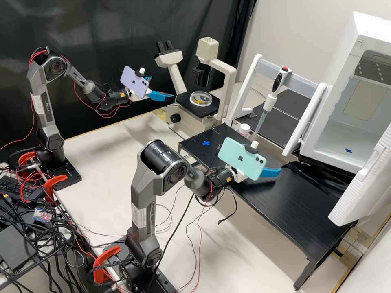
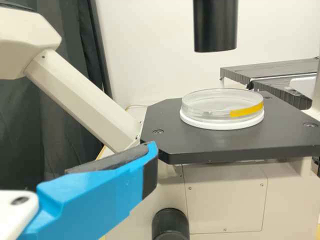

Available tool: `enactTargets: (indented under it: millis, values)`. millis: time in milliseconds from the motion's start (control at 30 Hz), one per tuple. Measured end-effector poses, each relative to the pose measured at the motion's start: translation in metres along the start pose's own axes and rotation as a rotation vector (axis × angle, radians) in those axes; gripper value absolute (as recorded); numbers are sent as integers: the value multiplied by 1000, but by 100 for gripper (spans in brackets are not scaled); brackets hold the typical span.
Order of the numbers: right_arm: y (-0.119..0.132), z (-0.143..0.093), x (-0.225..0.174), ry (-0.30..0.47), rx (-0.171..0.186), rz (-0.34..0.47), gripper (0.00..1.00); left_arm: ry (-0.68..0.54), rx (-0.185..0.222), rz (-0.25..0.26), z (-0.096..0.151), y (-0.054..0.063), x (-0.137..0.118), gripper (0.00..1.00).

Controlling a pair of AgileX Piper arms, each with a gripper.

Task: Move the petri dish to the bench

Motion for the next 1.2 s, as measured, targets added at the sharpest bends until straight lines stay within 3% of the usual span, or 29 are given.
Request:
enactTargets:
  millis: [500,767,833,1100,1200]
  values:
    - [0,-1,-5,3,2,0,100,0,0,0,0,0,0,100]
    - [-9,-35,-23,122,22,-39,100,0,0,0,0,0,0,100]
    - [-14,-51,-29,181,10,-57,100,0,0,0,0,0,0,100]
    - [-37,-110,-47,389,-99,-107,100,0,0,0,0,0,0,100]
    - [-42,-131,-48,442,-117,-123,100,0,0,0,0,0,0,100]
